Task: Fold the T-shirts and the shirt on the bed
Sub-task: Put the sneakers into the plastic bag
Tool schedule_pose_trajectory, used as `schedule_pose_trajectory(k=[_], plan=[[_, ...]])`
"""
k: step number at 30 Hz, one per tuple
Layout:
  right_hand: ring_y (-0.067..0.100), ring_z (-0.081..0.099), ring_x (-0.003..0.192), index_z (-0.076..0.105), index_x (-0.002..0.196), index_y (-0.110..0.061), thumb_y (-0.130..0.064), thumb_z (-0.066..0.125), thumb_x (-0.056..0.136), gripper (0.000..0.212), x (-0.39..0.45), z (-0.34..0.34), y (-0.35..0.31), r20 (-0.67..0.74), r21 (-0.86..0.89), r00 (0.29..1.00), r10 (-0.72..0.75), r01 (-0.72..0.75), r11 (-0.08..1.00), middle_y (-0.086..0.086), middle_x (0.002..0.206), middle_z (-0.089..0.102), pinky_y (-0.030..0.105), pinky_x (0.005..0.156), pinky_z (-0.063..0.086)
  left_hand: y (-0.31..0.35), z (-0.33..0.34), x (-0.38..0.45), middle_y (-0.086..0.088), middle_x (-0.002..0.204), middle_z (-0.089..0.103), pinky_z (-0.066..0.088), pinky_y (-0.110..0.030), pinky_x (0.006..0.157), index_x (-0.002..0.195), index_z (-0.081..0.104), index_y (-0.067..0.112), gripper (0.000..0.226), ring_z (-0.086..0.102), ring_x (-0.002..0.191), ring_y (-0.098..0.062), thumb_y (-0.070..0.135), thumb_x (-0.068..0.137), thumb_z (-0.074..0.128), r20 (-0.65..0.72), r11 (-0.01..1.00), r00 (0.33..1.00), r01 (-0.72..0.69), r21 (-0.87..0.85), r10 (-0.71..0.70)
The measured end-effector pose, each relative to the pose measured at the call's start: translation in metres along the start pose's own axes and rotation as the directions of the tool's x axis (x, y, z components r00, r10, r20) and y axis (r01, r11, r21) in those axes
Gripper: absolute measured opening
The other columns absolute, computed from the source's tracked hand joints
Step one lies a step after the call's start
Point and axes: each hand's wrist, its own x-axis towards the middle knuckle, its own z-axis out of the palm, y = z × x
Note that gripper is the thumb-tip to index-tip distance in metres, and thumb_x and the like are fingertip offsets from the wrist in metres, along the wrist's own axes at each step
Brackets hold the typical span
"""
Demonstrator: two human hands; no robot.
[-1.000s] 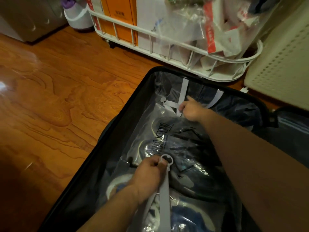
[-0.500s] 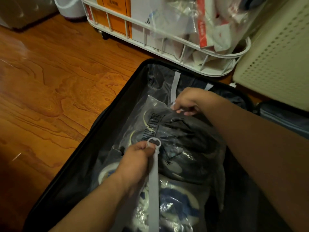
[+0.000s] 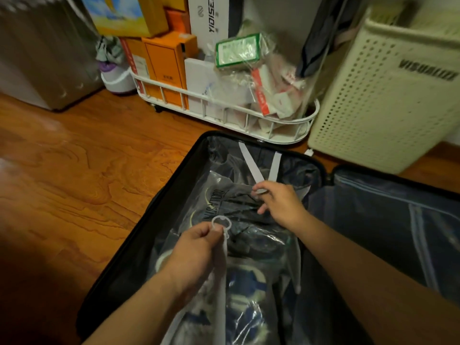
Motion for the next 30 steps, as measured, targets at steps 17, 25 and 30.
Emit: schedule_pose_trajectory(k=[17,25,30], plan=[[0.026,0.074,0.101,0.069,0.11,-0.007,-0.006,0.052,0.103,0.019,-0.043,0.03,-0.004,0.172,0.821,0.97,0.17,-0.237,0.52,0.013,0.104,0.077,0.036,0.086,0.06,-0.01,0.033,0.062,-0.014,0.072,0.062,0.047,-0.018,0.048,0.096,0.067,-0.009,0.014,0.054,0.052,-0.011,0.005,0.094,0.068,-0.027,0.998,0.998,-0.055,-0.009,0.055],[0.02,0.076,0.09,0.07,0.107,-0.005,-0.004,0.052,0.101,0.019,-0.044,0.026,-0.008,0.183,0.728,0.954,0.236,-0.293,0.62,0.008,0.099,0.078,0.024,0.068,0.058,-0.013,0.034,0.065,-0.015,0.079,0.075,0.058,-0.031,0.065,0.093,0.073,0.006,0.004,0.069,0.068,-0.021,0.008,0.089,0.075,-0.075,0.982,0.985,-0.146,0.124,0.156],[0.026,0.074,0.1,0.07,0.107,-0.009,-0.003,0.05,0.1,0.022,-0.048,0.019,-0.003,0.249,0.749,0.945,0.212,-0.327,0.577,0.011,0.105,0.077,0.04,0.091,0.057,-0.012,0.03,0.064,-0.004,0.08,0.076,0.063,-0.044,0.073,0.11,0.062,0.032,0.028,0.075,0.074,-0.018,0.018,0.09,0.076,-0.007,0.882,0.956,-0.268,0.387,0.294]])
